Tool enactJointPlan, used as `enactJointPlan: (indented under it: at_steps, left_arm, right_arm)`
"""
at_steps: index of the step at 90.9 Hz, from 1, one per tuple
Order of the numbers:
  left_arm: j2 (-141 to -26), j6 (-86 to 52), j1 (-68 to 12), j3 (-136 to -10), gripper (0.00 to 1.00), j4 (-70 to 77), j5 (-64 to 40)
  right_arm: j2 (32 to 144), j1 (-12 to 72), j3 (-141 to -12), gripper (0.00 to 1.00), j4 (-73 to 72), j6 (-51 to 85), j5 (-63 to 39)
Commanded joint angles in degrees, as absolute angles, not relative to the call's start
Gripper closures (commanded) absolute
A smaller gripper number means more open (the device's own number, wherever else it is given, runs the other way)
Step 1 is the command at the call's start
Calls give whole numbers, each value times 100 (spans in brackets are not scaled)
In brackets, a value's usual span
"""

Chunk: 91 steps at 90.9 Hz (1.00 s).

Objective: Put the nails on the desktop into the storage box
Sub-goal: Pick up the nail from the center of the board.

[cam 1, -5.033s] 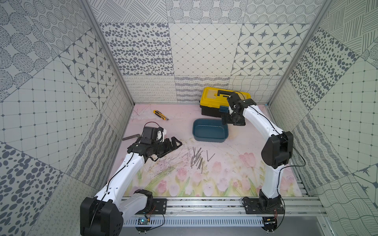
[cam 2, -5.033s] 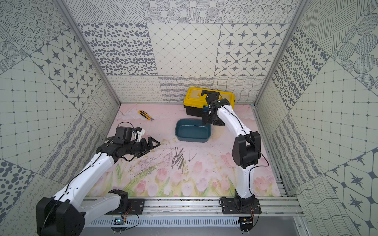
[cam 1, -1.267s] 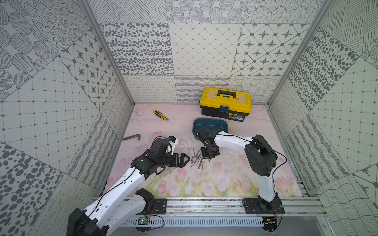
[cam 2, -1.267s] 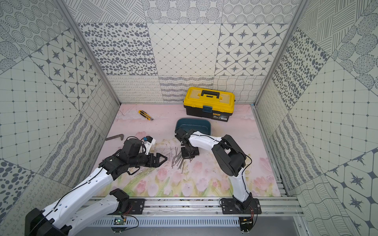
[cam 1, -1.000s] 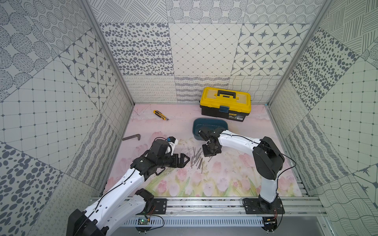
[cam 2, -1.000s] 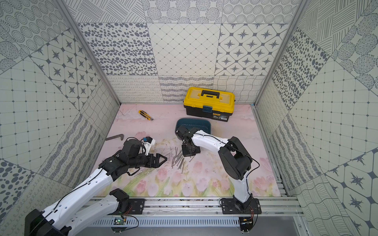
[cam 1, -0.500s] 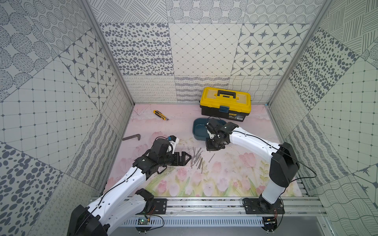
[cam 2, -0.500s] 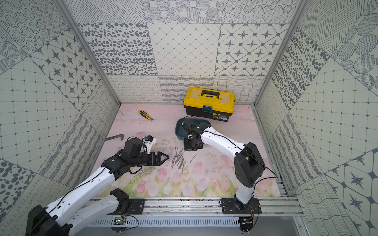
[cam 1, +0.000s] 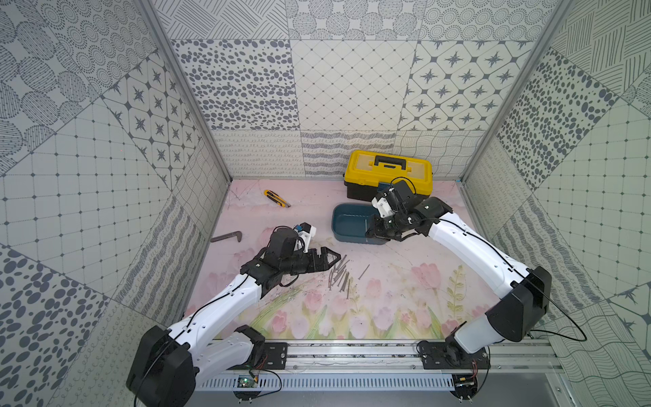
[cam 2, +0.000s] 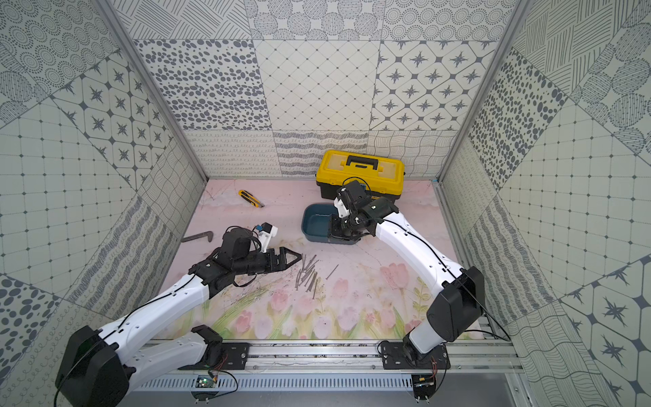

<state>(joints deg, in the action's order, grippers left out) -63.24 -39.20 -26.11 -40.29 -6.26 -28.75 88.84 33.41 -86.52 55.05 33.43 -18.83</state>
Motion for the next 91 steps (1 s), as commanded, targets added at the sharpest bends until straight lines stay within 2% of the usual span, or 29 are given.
enactJointPlan:
  at_steps: [1,16,46,68,78,91]
  left_arm:
    - [-6694,-4649,-2602,-4489,0,434,-3773]
    - [-7227,-5069,-2602,-5027,1,822,-4440]
    - [-7859,-5488,-2604,-5809,4,1124,-5057]
    - [-8142,-5514,-2619,-6152,15,1048,-5573]
    - [-8180,-5333,-2619,-6227,16,802,-5582]
    - [-8295,-5432,-2621,-6294,27,951,-5585]
  right_arm:
    - [8663,3163,-8655,100,5259,3095,-2507]
    - [8587,2921,-8535,100,5099,3000,-3326]
    - [8563,2904,-8238,100,4604,3206,-4030]
    - [8546,2907,-8200,100,4401,3369,-4144]
    - [8497,2919,-8186,100,4319,3444,-4196]
    - [8388,2925,-8111,100,4263,3513,-4240]
